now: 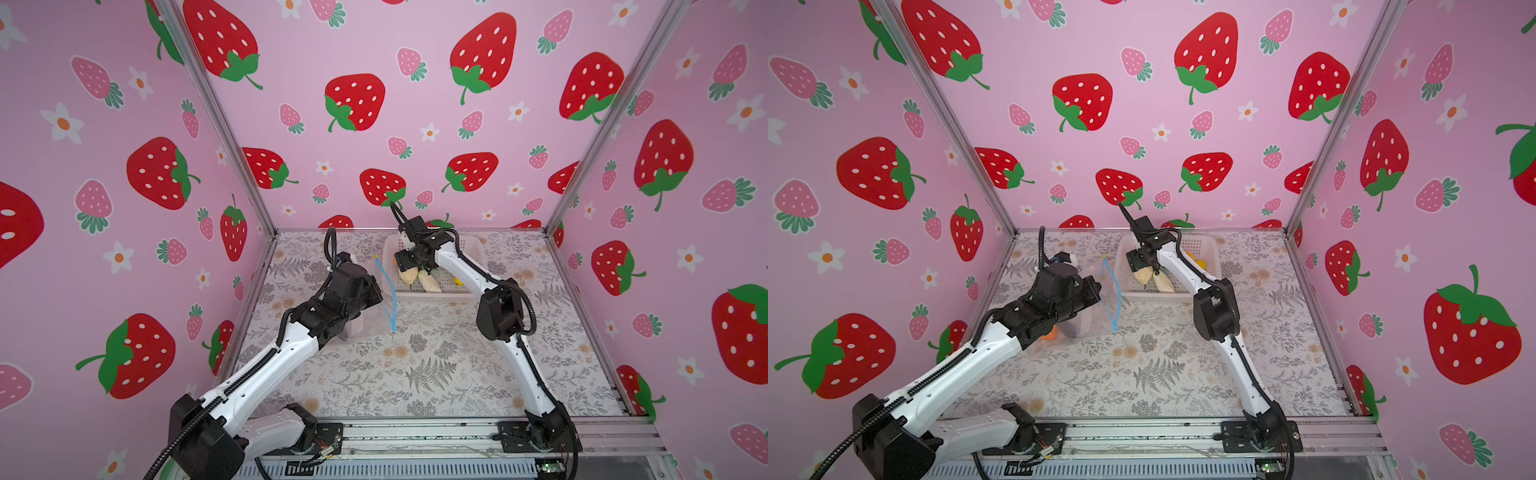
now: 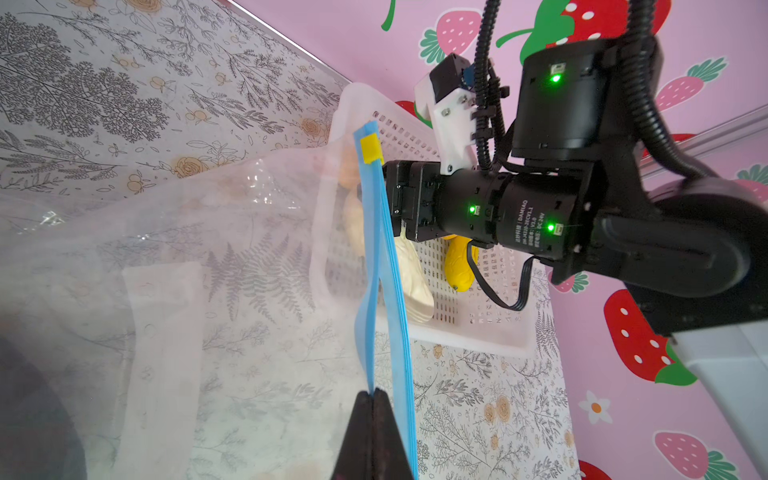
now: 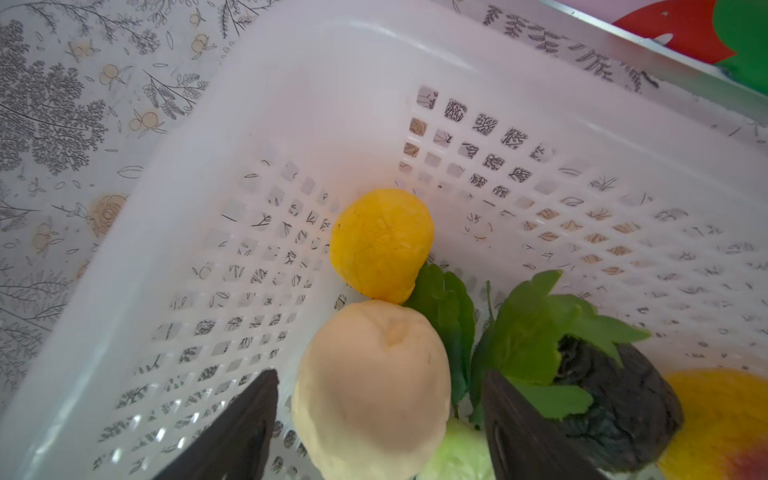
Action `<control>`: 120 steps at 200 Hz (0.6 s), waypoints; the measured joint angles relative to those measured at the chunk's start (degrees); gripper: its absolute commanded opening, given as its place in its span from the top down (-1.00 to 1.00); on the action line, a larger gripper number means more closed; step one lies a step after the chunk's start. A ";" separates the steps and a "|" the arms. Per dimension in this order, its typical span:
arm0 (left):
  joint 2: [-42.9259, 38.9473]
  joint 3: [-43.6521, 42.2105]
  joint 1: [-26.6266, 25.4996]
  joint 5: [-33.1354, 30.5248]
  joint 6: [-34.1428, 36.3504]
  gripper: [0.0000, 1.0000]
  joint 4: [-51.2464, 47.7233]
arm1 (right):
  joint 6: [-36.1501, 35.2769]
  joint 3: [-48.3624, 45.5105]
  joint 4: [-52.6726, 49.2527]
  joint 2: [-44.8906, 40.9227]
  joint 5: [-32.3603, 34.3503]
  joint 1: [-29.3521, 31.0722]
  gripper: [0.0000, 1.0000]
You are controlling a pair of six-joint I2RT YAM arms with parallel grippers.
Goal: Place the food in the zip-top bag and seal the zipper
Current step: 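Lower the right gripper onto the cream bun and close on it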
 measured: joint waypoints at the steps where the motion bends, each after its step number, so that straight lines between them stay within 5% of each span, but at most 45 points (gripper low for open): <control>1: 0.00 0.00 0.00 0.00 0.00 1.00 0.00 | -0.02 0.00 0.02 0.00 0.02 0.00 -0.59; 120: 0.00 0.00 0.00 0.00 0.00 1.00 0.02 | 0.02 -0.63 1.64 3.30 -0.26 -0.04 -0.45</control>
